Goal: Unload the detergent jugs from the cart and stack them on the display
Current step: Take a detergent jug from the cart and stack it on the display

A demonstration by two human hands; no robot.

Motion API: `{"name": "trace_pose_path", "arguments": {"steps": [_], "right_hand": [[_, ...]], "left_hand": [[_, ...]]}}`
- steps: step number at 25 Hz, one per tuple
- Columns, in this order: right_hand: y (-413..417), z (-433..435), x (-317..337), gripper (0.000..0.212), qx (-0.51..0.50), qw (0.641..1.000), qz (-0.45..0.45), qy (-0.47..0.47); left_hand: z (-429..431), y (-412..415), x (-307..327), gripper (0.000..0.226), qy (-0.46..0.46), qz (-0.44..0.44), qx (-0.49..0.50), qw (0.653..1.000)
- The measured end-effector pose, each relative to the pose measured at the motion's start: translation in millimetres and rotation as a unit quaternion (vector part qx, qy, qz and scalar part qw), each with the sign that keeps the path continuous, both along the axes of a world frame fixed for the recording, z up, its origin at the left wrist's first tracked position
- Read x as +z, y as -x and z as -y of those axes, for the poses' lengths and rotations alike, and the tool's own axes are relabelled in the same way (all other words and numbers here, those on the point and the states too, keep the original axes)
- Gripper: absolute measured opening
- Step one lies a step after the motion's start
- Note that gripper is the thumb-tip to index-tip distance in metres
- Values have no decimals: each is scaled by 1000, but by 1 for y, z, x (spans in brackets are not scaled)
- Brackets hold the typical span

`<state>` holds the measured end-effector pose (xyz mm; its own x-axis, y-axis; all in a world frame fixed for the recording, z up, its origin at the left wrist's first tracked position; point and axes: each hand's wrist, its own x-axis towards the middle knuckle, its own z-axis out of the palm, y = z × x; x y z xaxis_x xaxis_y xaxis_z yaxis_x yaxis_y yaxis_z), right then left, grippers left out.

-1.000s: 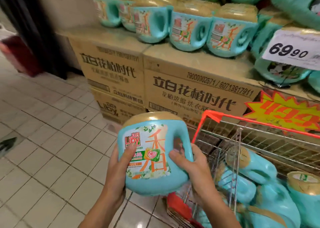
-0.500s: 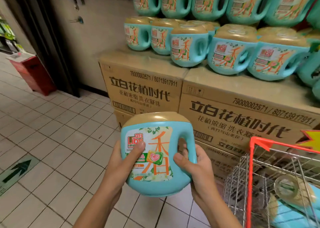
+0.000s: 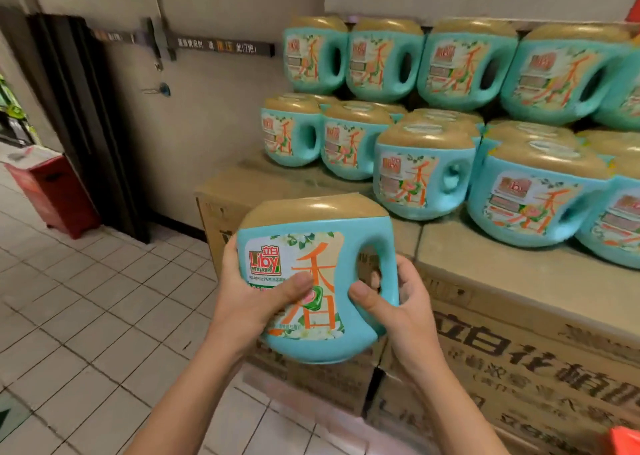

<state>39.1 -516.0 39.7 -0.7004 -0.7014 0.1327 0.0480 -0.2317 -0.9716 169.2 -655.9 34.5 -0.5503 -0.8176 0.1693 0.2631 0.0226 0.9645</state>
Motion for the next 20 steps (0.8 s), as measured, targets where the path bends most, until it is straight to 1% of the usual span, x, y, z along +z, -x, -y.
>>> {"name": "trace_pose_path", "arguments": {"steps": [2,5,7,9,11,13,15,18,20], "right_hand": [[25,32,15,68,-4,999,-41,-1],[54,70,28,65,-28,995,-99,-2],[69,93,31,62,-57,988,-143,-16],[80,112,30,60,-82,982,-166,-29],[89,130,24,57,-116,978,-172,-35],[96,142,14,55,-140,975,-167,-39],[103,153,3,60,-151,977,-146,-26],[113,165,-9,76,-174,976,-125,-37],[116,169,-10,74,-185,971,-138,-63]], "left_hand": [[32,21,13,104,31,-20,7,999],[75,49,28,111,72,-32,8,997],[106,70,34,105,98,-34,-8,995],[133,88,34,107,118,-30,-28,992],[157,105,29,119,130,-21,-52,990],[174,118,20,125,138,-12,-72,988],[189,131,12,127,141,-8,-87,986],[209,146,3,130,153,7,-104,983],[220,154,-1,133,163,18,-116,980]]}}
